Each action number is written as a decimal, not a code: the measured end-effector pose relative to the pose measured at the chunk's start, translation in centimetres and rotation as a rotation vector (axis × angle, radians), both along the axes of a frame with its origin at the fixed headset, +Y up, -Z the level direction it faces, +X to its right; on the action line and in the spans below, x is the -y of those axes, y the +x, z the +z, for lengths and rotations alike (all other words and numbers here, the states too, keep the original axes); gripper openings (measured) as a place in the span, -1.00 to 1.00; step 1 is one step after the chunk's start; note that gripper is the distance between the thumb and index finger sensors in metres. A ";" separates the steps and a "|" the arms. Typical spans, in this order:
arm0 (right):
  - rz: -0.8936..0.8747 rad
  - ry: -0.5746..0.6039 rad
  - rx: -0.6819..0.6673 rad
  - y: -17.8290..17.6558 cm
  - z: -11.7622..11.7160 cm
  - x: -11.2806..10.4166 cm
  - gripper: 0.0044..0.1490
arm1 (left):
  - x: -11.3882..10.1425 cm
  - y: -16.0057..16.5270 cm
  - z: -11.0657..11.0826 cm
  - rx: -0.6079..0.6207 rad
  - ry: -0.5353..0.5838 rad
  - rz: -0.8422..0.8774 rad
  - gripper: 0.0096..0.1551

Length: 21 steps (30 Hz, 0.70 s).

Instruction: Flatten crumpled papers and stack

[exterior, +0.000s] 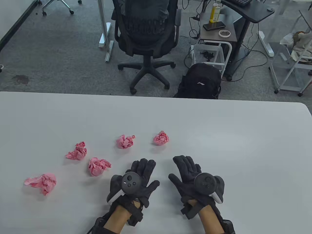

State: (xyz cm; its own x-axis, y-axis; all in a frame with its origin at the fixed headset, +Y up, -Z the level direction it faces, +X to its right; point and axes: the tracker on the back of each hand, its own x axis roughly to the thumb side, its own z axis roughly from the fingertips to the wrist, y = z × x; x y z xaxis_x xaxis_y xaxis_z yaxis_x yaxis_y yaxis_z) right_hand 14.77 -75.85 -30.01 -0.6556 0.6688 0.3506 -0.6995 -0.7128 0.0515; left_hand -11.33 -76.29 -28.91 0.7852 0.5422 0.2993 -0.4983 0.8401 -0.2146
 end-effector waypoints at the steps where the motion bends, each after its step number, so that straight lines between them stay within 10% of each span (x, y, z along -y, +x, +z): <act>1: 0.001 -0.003 0.000 0.0 0.0 0.0 -0.04 | 0.0 -0.1 0.0 -0.003 0.004 0.003 -0.02; 21: 0.050 0.031 0.023 -0.8 0.4 0.2 -0.08 | -0.9 -0.3 0.4 0.026 0.059 0.045 -0.02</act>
State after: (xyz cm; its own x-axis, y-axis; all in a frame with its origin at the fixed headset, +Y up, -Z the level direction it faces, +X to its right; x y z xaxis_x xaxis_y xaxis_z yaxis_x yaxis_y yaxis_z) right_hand 13.99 -76.00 -29.59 -0.6961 0.6240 0.3550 -0.6638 -0.7478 0.0129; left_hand -11.59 -75.37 -28.49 0.7520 0.5575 0.3517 -0.5308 0.8285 -0.1784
